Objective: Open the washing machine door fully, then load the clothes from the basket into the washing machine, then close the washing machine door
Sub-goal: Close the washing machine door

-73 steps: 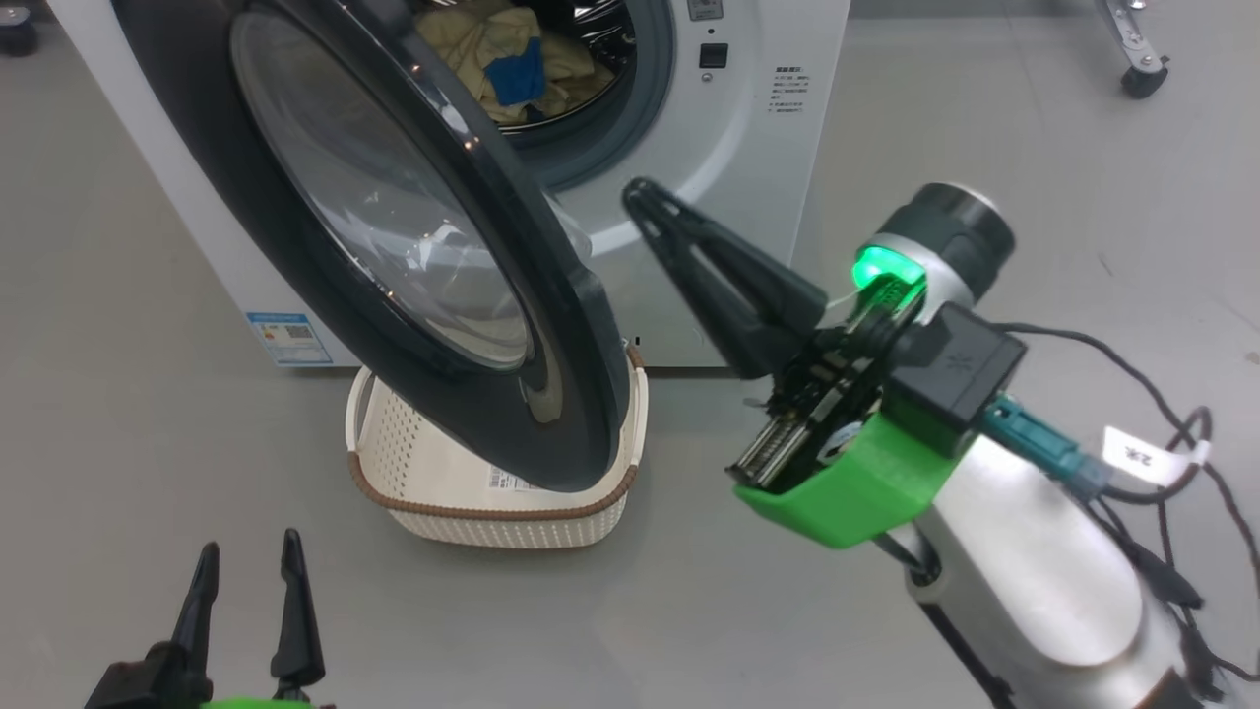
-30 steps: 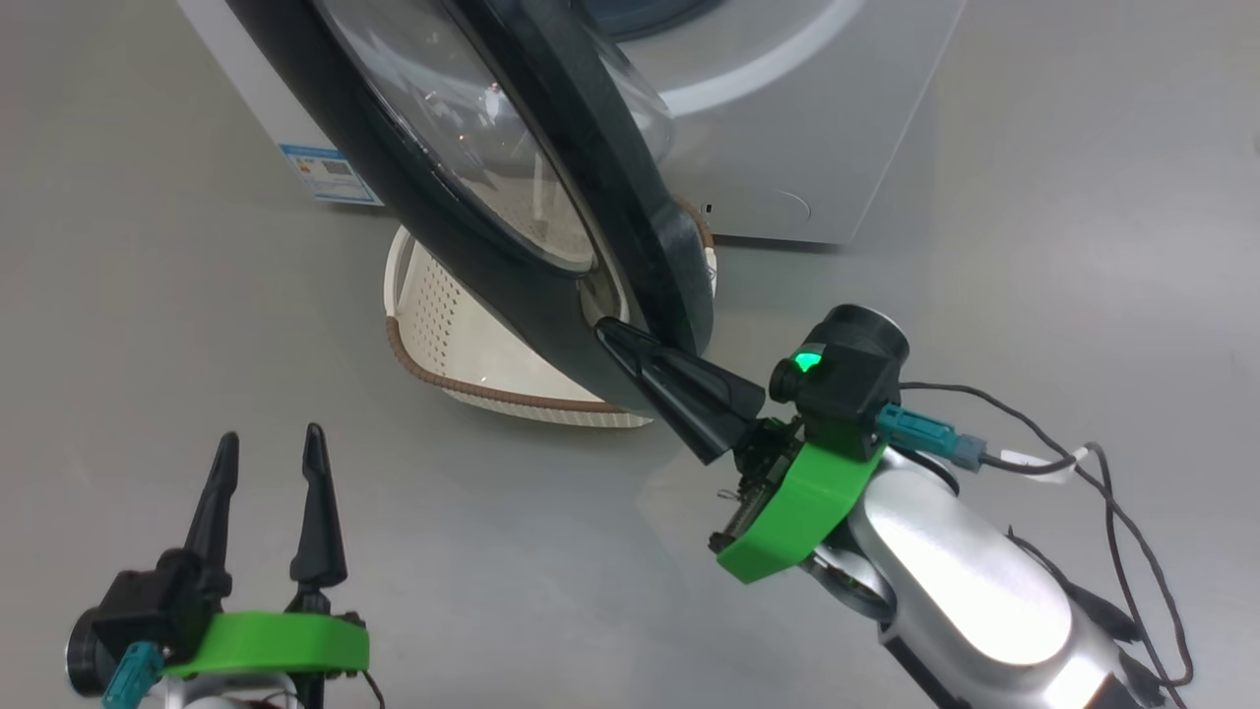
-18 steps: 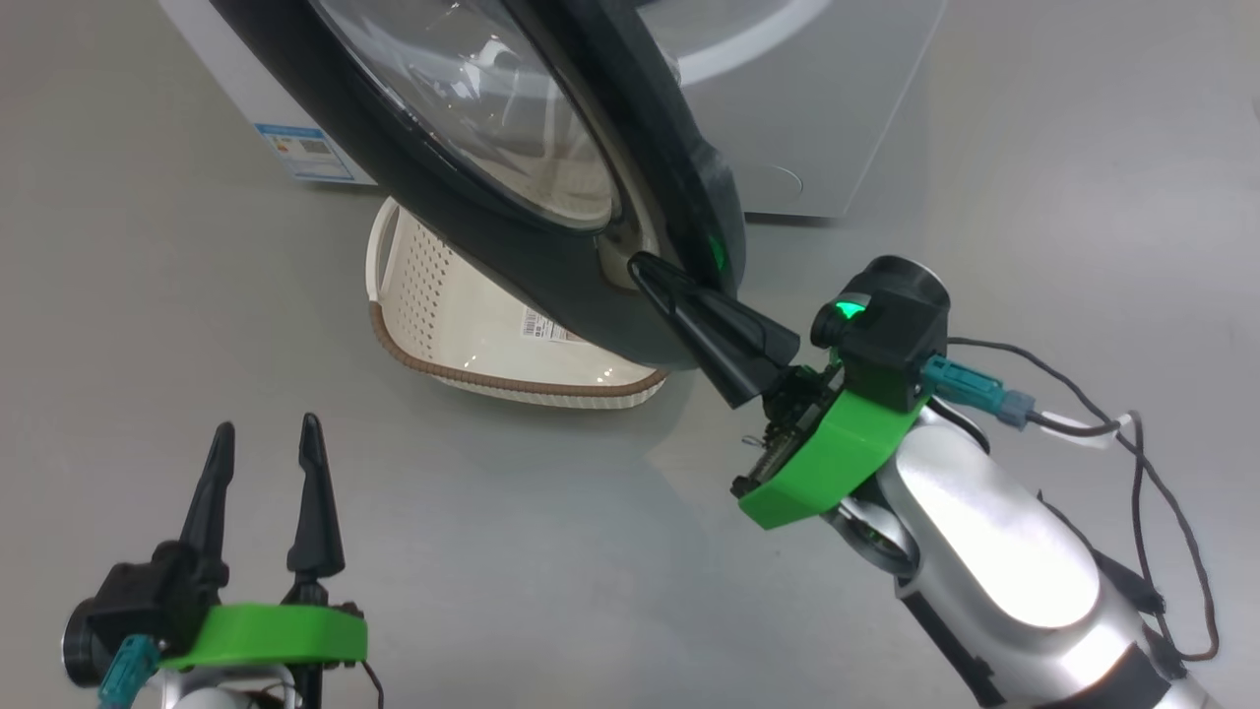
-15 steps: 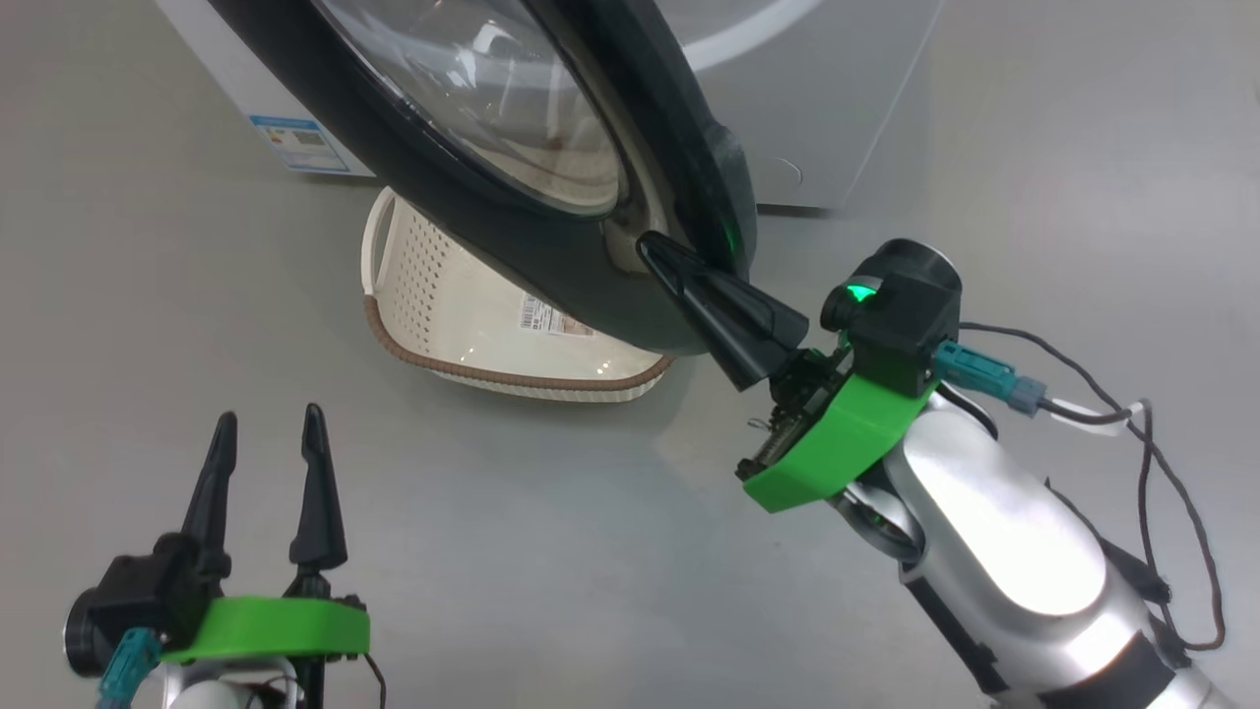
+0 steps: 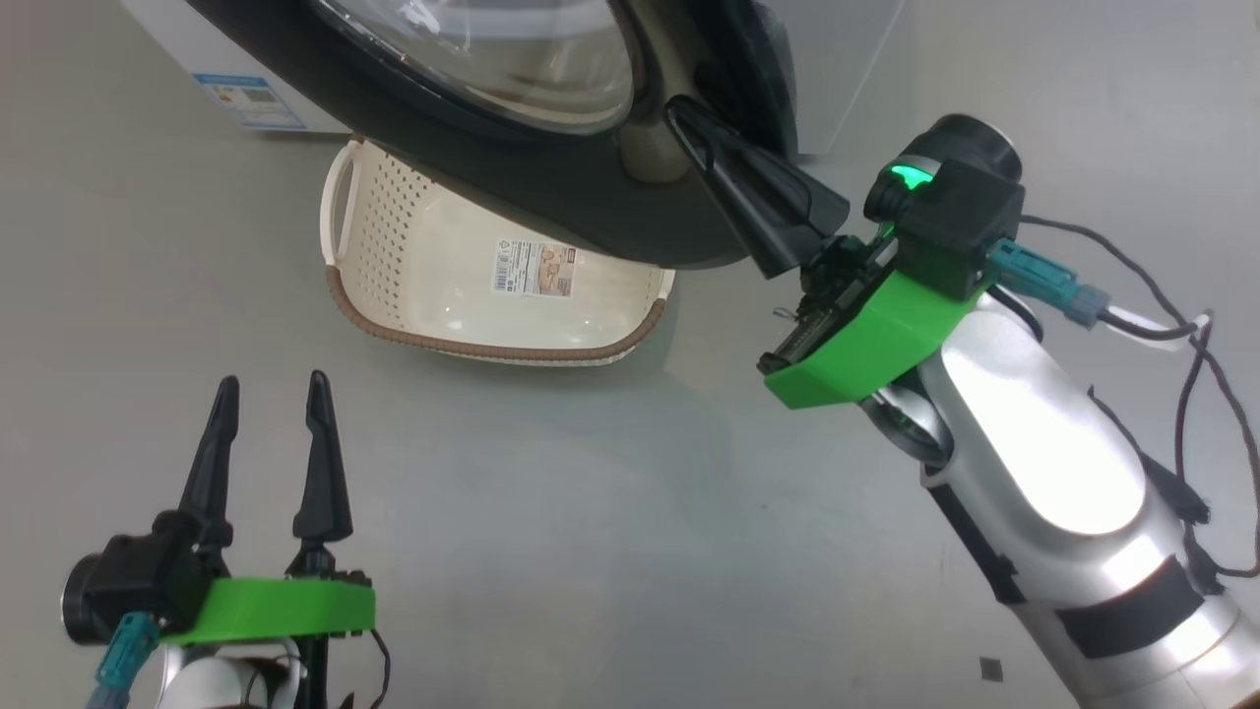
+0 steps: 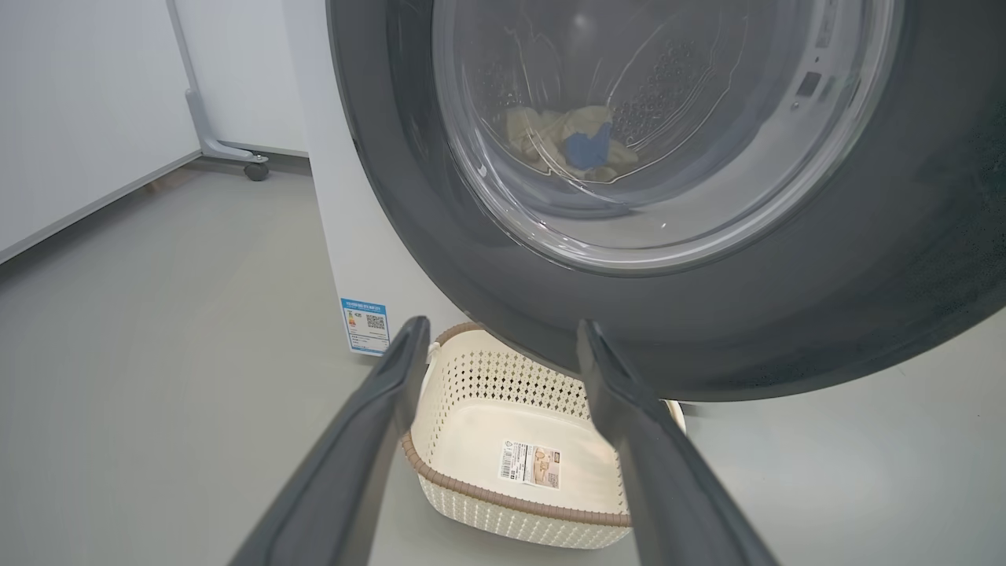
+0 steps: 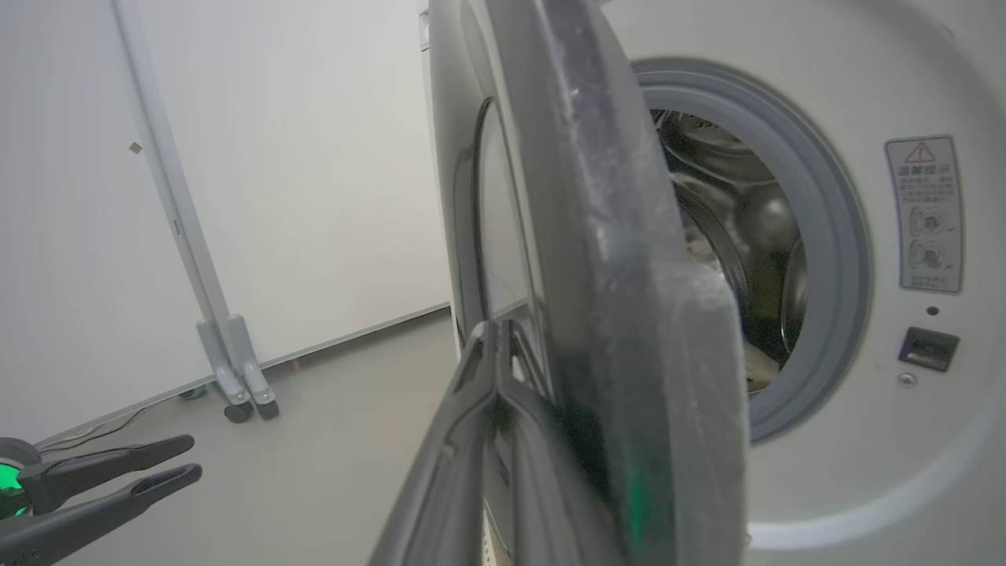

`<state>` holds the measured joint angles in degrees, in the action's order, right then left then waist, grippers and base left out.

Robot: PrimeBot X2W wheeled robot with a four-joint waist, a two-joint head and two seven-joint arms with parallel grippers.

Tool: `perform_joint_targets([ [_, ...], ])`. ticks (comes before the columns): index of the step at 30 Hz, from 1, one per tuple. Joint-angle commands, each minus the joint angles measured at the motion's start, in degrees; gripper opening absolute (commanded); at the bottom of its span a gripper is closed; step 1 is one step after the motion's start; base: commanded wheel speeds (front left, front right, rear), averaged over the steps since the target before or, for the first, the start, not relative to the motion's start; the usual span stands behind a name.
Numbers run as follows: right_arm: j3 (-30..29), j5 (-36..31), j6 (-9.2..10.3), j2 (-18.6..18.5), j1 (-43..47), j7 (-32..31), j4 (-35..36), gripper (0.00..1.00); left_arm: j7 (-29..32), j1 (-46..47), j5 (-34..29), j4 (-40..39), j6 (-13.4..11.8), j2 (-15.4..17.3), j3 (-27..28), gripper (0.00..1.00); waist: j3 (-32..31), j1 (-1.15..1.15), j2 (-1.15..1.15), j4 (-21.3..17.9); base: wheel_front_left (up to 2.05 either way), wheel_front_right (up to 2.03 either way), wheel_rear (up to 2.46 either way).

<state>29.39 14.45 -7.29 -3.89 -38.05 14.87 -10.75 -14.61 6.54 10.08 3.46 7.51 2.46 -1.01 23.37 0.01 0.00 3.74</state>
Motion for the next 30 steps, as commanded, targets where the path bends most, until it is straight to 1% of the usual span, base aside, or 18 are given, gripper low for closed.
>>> perform_joint_targets([
  [1, -0.81, -0.58, -0.20, 1.02, -2.16, 0.13, 1.44, 0.00, -0.39, 1.07, -0.52, -2.47, -0.02, 0.42, 1.86, 1.00, 0.80, -0.01, 0.00, -0.24, 0.00, 0.00, 0.00],
  [10, -3.34, -2.50, -0.20, 1.02, -7.52, 0.13, 0.70, 0.00, -0.39, 1.88, -0.75, -3.56, -0.02, 0.68, 2.52, 1.00, 5.18, -0.01, 0.00, -0.96, 0.00, 0.00, 0.00],
  [17, -5.53, -4.63, -0.20, 1.02, -12.54, 0.13, -1.52, 0.00, -0.39, 2.74, -1.00, -4.33, -0.02, 1.19, 2.42, 1.00, 8.02, -0.01, 0.00, -1.44, 0.00, 0.00, 0.00],
  [21, -7.15, -5.61, -0.20, 0.73, -14.71, 0.13, -2.51, 0.00, -0.39, 3.02, -0.99, -4.73, -0.02, 1.28, 1.95, 1.00, 9.03, -0.01, 0.00, -0.81, 0.00, 0.00, 0.00],
  [30, -9.83, -6.45, -0.20, -1.24, -19.19, 0.13, -3.53, 0.00, -0.39, 3.28, -0.91, -5.91, -0.02, 1.19, 0.25, 1.00, 12.04, -0.01, 0.00, 1.01, 0.00, 0.00, 0.00],
])
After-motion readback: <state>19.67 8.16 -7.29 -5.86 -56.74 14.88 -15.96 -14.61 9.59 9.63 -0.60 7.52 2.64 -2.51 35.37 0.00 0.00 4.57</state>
